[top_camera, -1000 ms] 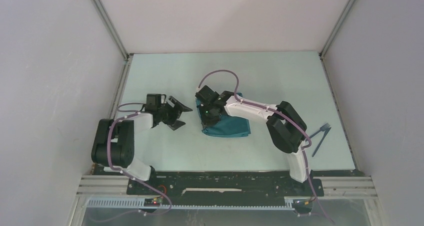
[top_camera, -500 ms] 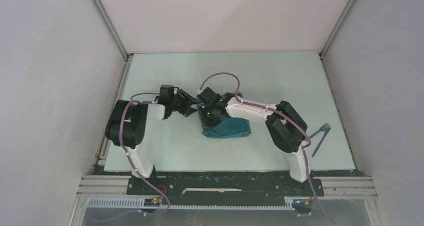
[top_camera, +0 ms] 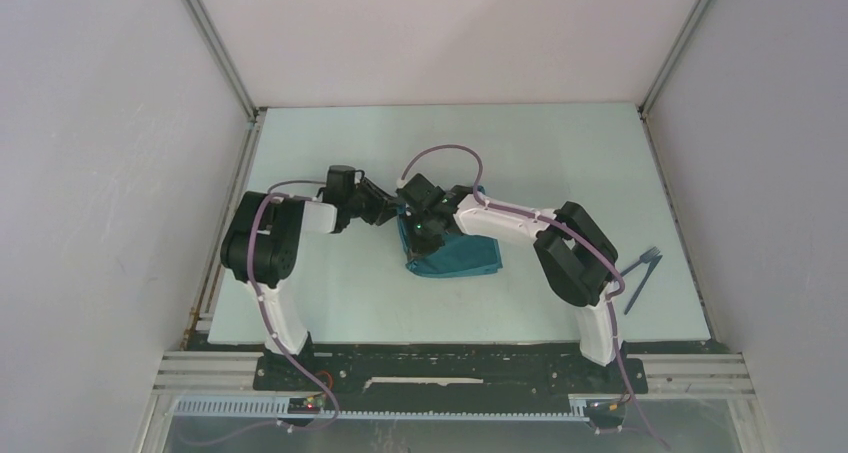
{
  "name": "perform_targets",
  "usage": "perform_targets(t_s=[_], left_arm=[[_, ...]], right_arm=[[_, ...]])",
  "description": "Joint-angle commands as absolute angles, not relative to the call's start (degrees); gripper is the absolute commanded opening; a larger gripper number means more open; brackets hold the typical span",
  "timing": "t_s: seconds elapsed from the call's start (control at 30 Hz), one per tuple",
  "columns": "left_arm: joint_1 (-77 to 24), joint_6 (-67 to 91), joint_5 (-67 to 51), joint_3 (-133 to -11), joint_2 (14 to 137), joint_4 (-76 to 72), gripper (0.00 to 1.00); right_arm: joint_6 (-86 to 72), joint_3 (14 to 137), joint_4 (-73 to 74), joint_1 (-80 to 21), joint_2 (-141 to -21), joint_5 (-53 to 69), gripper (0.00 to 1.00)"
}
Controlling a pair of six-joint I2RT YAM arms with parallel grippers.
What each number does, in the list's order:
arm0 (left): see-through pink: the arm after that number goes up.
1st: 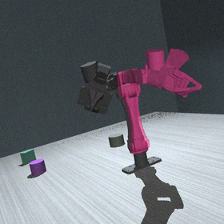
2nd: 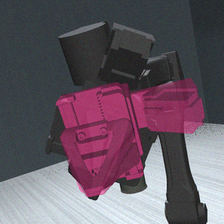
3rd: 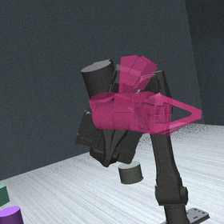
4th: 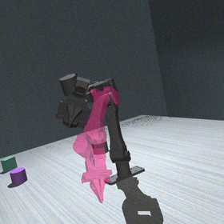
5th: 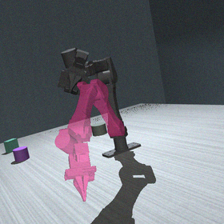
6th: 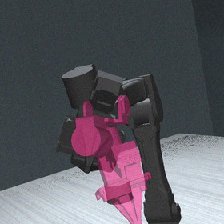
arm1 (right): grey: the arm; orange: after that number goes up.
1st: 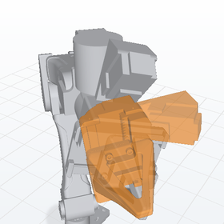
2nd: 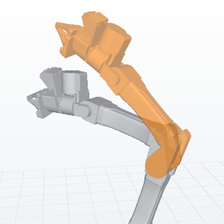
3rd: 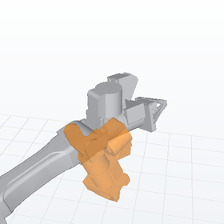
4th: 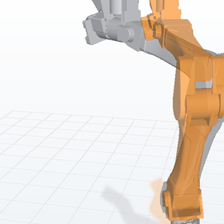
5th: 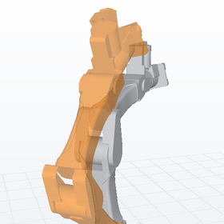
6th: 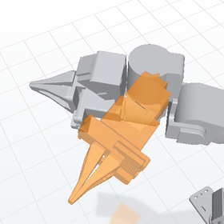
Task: Fold the napkin into a case and place the utensils inside
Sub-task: Pick up the upper triangle-folded napkin from the center of the board, then turn over the upper triangle folded napkin at the center of the board.
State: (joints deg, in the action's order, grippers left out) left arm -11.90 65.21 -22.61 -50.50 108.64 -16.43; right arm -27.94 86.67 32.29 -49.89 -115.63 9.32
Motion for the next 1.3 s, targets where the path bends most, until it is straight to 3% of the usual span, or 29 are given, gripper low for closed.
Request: perform_targets(t_s=[0.0,0.23,0.43,0.6,0.73,0.83,1.03,1.27], left_arm=[[-12.4,65.0,-21.0,-52.1,108.9,-17.5,0.35],[-11.6,61.8,-19.5,-55.2,104.3,-10.3,0.01],[-5.6,57.3,-20.5,-53.8,90.6,-0.8,0.00],[5.8,46.9,-19.7,-54.0,73.4,20.1,0.00],[15.4,38.4,-15.7,-61.6,62.0,35.5,0.00],[15.9,35.4,-12.8,-68.2,59.1,40.5,0.00],[5.1,38.3,-4.3,-67.0,64.7,35.6,0.00],[-12.9,42.6,5.7,-66.8,89.6,23.9,0.00]], right_arm=[[-27.2,86.3,31.2,-49.7,-111.6,9.6,0.00],[-26.4,86.7,31.8,-51.4,-110.8,9.0,0.00],[-26.9,90.2,30.2,-56.6,-110.1,13.1,0.00],[-29.6,97.2,24.2,-61.9,-110.8,22.1,0.00],[-37.7,100.7,12.1,-64.1,-112.8,34.0,0.00],[-46.3,99.0,-1.5,-64.2,-114.1,41.1,0.00],[-62.3,83.0,-30.5,-60.0,-116.0,47.0,0.00],[-61.4,60.4,-42.1,-53.1,-119.0,49.7,0.00]])
